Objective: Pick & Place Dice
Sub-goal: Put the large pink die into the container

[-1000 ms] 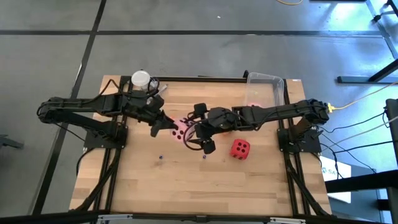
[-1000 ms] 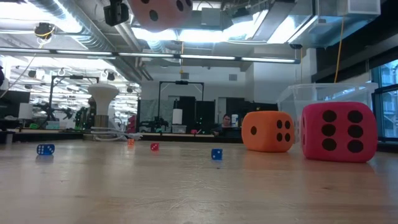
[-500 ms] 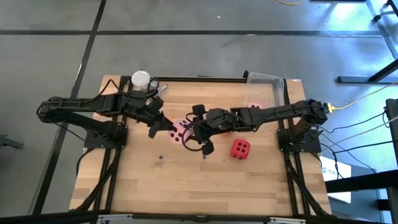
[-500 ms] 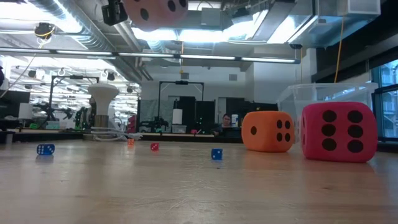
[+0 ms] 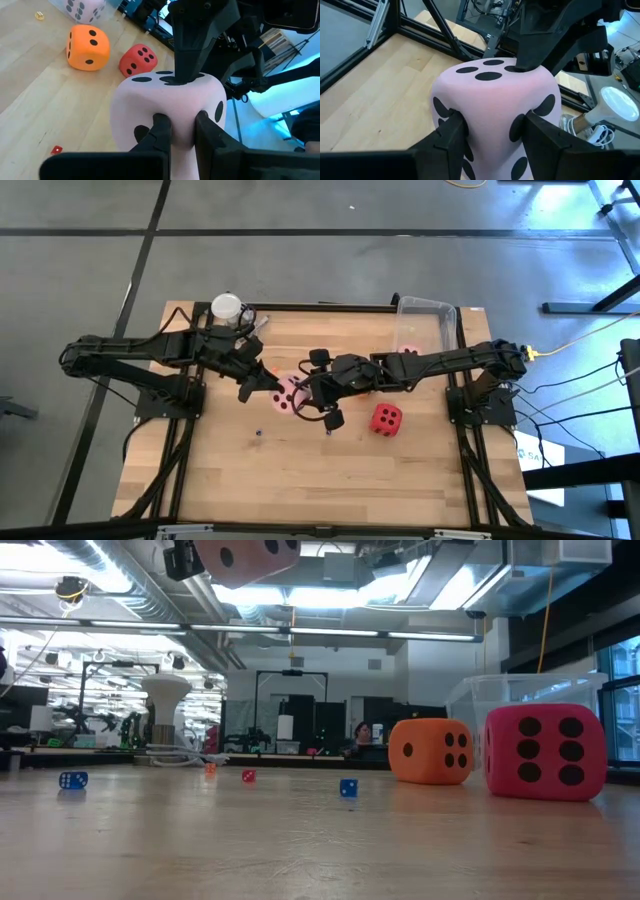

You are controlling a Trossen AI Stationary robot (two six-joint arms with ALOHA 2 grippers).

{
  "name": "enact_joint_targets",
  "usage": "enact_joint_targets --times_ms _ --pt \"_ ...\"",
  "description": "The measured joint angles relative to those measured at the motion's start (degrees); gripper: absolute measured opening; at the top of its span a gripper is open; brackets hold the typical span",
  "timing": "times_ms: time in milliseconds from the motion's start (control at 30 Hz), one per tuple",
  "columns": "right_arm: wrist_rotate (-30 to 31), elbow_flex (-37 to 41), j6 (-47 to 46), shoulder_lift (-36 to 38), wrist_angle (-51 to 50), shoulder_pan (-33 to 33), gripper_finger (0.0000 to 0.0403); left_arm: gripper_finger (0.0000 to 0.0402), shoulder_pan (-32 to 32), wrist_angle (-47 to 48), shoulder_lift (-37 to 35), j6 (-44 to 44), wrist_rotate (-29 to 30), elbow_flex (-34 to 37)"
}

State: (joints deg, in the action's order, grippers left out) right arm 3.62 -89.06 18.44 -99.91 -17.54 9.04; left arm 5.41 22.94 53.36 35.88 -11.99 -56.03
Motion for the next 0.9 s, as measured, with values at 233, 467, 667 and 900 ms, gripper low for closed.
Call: enact_joint_targets --times_ms 233,467,667,900 --pt "0.1 0.0 -1.5 0.0 0.0 0.0 0.0157 0.0054 0.0 -0.1 0.0 2.4 0.3 0.0" --pt "1.6 -0.2 -3.1 -0.1 0.2 0.0 0.0144 0.0122 1.3 -0.3 -0.7 4.0 1.0 -0.1" --pt "2.0 -0.2 -4.5 0.2 -0.2 0.0 0.0143 0.0167 3.1 -1.0 -0.9 4.5 0.1 -0.2" --pt "1.3 -0.2 -7.6 0.3 -2.0 0.2 0.0129 0.019 6.6 -3.8 -3.6 4.2 0.4 -0.5"
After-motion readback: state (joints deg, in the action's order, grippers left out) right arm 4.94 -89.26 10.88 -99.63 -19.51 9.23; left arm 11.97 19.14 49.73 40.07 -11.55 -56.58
